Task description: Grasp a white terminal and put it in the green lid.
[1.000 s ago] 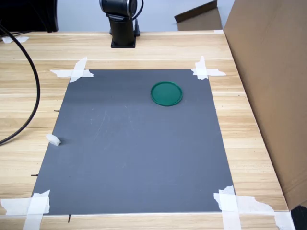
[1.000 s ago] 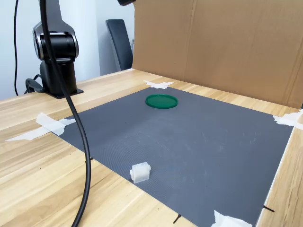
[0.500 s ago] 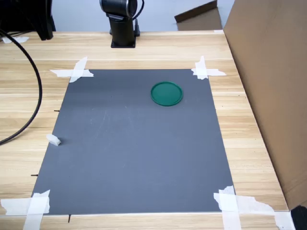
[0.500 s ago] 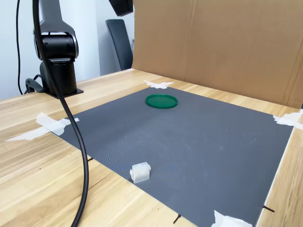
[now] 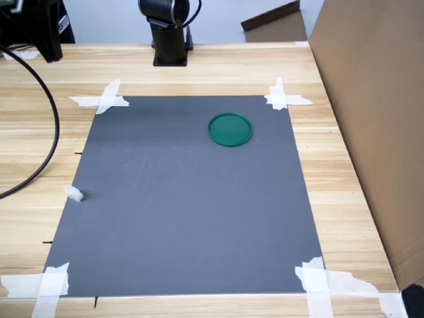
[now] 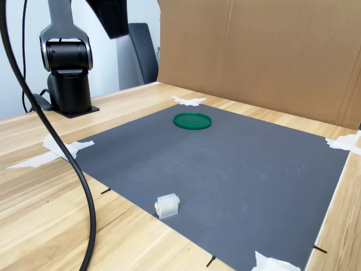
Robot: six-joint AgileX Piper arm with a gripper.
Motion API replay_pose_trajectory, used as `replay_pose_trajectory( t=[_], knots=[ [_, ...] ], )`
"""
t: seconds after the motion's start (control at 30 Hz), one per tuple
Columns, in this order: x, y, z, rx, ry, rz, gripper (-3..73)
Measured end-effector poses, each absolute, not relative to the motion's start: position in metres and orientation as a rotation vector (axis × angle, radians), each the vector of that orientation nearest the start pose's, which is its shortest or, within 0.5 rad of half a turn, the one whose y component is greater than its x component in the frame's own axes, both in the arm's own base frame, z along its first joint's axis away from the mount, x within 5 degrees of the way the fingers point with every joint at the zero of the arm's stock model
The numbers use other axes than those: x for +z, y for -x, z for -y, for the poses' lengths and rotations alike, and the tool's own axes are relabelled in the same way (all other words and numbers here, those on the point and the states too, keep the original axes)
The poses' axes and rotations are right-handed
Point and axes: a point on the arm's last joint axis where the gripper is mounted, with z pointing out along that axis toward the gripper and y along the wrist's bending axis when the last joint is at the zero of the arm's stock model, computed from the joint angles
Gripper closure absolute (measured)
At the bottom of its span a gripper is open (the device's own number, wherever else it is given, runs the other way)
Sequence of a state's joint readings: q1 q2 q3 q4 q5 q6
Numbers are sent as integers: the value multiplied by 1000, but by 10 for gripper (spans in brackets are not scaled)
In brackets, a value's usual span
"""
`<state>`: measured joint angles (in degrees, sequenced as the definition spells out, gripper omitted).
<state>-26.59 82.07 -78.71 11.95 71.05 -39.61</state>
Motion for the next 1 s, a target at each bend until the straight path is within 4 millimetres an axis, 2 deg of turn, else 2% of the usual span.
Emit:
replay_pose_trajectory(
  t=[0.13,0.23,0.37,0.47,0.53,0.67,1.0],
  knots=[
    [339,-257,111,-44,320,-2750,723],
    [330,-260,117,-145,373,-2731,723],
    [318,-272,124,-165,380,-2733,723],
    [299,-284,131,-127,377,-2774,723],
    [297,-287,132,-125,376,-2776,723],
    [304,-300,134,-116,411,-2714,723],
    [311,-314,137,-102,470,-2644,723]
  ],
)
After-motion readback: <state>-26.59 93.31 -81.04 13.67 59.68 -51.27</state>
